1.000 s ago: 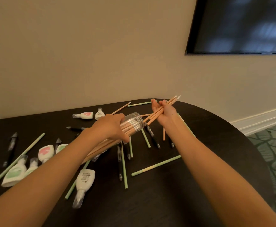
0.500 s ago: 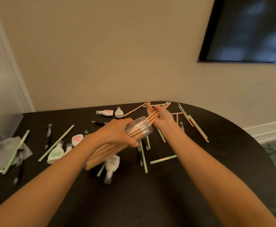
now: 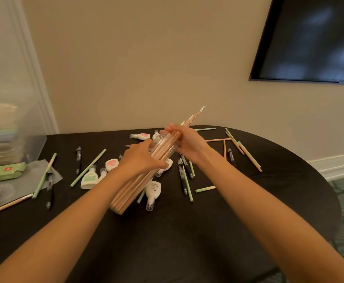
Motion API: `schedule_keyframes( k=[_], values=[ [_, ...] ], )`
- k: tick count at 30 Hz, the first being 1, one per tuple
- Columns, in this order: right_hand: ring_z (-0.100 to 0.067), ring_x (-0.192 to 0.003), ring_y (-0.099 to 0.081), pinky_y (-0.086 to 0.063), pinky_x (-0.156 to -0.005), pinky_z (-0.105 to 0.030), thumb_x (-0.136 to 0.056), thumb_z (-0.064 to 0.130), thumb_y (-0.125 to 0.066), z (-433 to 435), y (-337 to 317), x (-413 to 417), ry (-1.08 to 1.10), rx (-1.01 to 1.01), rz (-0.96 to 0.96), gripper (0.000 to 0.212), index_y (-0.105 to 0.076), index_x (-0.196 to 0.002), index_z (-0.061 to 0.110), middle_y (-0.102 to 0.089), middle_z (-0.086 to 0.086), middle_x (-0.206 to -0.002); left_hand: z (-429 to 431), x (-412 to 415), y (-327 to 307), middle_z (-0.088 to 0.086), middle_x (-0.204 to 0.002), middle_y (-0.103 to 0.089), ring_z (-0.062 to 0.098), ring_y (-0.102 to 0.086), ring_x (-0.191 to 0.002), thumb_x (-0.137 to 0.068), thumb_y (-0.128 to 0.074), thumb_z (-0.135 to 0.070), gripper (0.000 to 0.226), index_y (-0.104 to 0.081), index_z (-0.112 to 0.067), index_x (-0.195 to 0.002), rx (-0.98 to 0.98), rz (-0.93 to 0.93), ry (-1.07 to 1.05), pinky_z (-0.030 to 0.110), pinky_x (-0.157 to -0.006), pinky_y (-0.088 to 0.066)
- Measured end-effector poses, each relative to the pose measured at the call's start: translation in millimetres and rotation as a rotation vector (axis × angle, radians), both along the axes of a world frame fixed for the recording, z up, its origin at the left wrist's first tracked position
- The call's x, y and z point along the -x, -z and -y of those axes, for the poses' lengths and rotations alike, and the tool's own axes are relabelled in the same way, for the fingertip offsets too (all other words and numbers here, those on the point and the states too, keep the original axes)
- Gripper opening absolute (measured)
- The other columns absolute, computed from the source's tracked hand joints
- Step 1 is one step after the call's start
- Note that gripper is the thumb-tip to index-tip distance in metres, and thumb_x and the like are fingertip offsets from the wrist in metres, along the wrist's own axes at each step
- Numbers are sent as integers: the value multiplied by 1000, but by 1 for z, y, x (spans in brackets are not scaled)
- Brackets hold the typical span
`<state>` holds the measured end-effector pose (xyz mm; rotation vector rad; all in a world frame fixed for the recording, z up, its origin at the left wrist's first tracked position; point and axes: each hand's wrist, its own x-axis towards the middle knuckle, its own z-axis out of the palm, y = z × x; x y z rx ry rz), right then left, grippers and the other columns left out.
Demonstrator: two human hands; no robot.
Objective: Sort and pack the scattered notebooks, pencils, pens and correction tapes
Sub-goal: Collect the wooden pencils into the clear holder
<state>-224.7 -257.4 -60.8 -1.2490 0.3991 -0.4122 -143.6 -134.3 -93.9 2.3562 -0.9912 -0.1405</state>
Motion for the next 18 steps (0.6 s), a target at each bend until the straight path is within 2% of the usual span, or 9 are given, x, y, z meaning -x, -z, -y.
schedule_keyframes(
  k=[2,3,5,6,8,10,13,16,18],
  values=[
    [-20,-89,-61,-48,-81,-35,-94,17,-50,-1,-2,-1,115,-74,75,8,-53,-99,11,-66,-14,-108,-4,1,-1,0,-119,-55,16,-47,-93,-62,-72,-54,76,-45,-25,-127,14,18,-7,28,-75,-36],
    [-22,-95,-61,-48,-83,-38,-96,16,-47,-1,-3,-1,167,-101,112,15,-48,-110,12,-63,-16,-115,-6,0,-2,-1,-116,-55,15,-46,-91,-62,-71,-55,76,-45,-25,-127,18,26,-8,28,-74,-36],
    [-24,-104,-59,-49,-82,-38,-99,16,-41,-3,-5,1,176,-43,111,21,-43,-119,15,-61,-13,-117,-9,0,-5,-3,-105,-53,15,-45,-87,-62,-71,-55,73,-47,-23,-123,17,48,-17,28,-72,-36],
    [-23,-105,-58,-49,-80,-35,-99,17,-39,-6,-6,1,144,32,70,19,-49,-115,15,-62,-9,-113,-10,-1,-7,-4,-101,-52,16,-45,-86,-62,-71,-55,70,-47,-23,-120,14,59,-27,29,-71,-36],
    [-18,-100,-58,-48,-78,-31,-97,17,-42,-12,-5,1,105,182,-24,21,-60,-88,14,-65,-3,-97,-9,-1,-10,-4,-97,-51,16,-45,-84,-61,-71,-56,67,-48,-24,-115,10,72,-45,29,-68,-35],
    [-16,-93,-57,-48,-82,-32,-93,12,-46,-14,-3,2,134,256,-72,22,-59,-74,13,-61,-4,-85,-7,0,-12,-5,-97,-49,14,-43,-83,-61,-71,-55,67,-48,-23,-115,9,78,-39,28,-66,-33],
    [-14,-81,-58,-50,-74,-27,-91,6,-48,-9,-3,5,164,255,-44,16,-61,-82,9,-59,-5,-80,-3,3,-14,-2,-109,-54,15,-44,-85,-62,-71,-54,70,-47,-22,-120,5,78,-23,30,-68,-35],
    [-13,-83,-62,-51,-64,-20,-95,8,-42,-2,-3,8,206,246,24,19,-59,-103,10,-64,-3,-87,1,4,-16,0,-115,-55,15,-44,-87,-63,-72,-54,71,-46,-22,-121,1,68,-36,30,-70,-37],
    [-14,-87,-61,-49,-69,-20,-96,13,-39,-1,-1,9,177,340,-6,24,-62,-92,10,-65,-1,-86,4,5,-16,1,-116,-55,16,-47,-90,-64,-73,-53,71,-46,-21,-121,-13,69,-41,31,-72,-38]
  ],
)
